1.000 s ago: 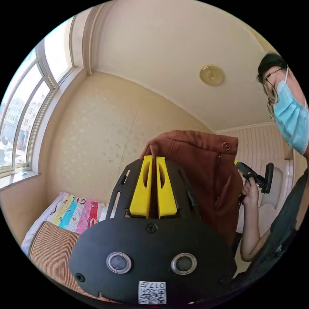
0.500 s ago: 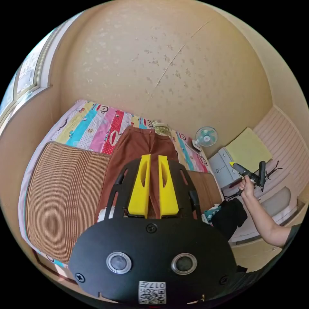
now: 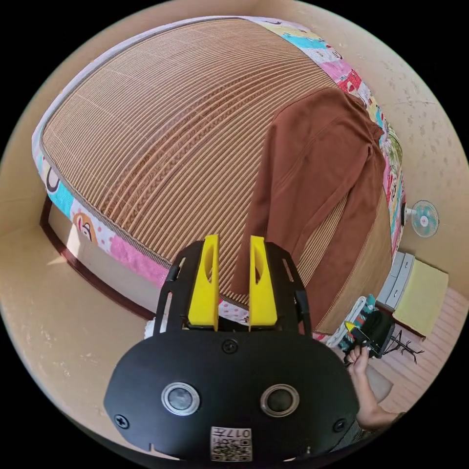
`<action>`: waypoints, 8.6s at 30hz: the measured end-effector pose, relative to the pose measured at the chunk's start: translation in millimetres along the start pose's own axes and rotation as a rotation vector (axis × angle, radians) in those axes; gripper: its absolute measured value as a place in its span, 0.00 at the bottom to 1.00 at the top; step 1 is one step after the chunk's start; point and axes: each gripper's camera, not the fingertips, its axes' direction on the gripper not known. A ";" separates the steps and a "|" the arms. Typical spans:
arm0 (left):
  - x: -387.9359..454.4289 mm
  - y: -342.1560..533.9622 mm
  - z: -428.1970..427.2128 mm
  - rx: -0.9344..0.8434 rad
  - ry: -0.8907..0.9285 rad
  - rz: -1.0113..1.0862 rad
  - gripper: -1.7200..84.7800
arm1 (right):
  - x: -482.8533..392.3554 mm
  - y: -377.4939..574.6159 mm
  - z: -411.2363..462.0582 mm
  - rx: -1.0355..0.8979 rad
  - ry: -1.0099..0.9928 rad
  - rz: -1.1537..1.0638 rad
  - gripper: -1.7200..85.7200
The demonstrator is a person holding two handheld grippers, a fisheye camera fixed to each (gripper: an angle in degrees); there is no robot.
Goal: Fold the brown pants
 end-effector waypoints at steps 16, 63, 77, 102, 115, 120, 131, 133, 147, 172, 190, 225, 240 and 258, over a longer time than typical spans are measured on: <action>-38.4 -12.1 -84.9 -0.210 0.616 0.546 0.01 | -96.9 -18.8 -14.4 -0.218 0.014 -0.217 0.11; 38.9 18.7 82.8 -0.344 -0.381 0.759 0.07 | 19.1 243.7 -64.8 0.082 0.040 0.547 0.07; 42.0 46.3 89.1 -0.625 0.037 0.815 0.05 | -43.3 347.5 -124.6 0.337 0.006 0.453 0.06; 267.2 132.6 74.3 -0.274 -0.174 1.043 0.03 | -130.8 295.5 -122.0 -0.086 -0.011 -0.297 0.05; 229.8 138.9 63.1 -0.260 -0.063 0.736 0.02 | 106.8 0.4 -273.0 0.358 -0.124 0.005 0.14; 215.6 144.8 49.3 -0.232 0.010 0.628 0.02 | 135.8 -109.4 -261.4 0.496 -0.174 0.145 0.15; 155.8 133.4 15.9 -0.194 0.282 0.496 0.01 | -30.7 -212.3 -218.7 0.487 0.467 -0.084 0.04; 130.0 130.6 -1.2 -0.145 0.309 0.446 0.01 | -92.2 -217.6 -200.2 0.517 0.498 -0.203 0.04; -94.3 32.2 -55.9 -0.179 0.102 0.266 0.02 | -39.7 -162.8 -69.8 0.236 0.039 -0.332 0.09; -147.6 -23.0 -230.5 -0.349 0.455 0.733 0.01 | 66.5 115.8 -2.7 -0.071 -0.368 -0.104 0.04; -153.0 -23.5 -207.7 -0.135 0.048 0.550 0.12 | 115.1 146.9 61.3 -0.141 -0.344 0.140 0.09; -181.0 -83.6 -279.2 -0.419 0.700 0.572 0.02 | 90.8 123.8 -31.2 0.117 -0.773 -0.224 0.04; -159.5 -46.0 -239.5 -0.217 0.133 0.457 0.02 | 101.0 111.3 10.6 -0.177 -0.094 0.006 0.06; -127.2 -31.5 -211.7 -0.287 0.326 0.620 0.03 | 101.2 125.7 14.2 -0.124 -0.340 0.020 0.04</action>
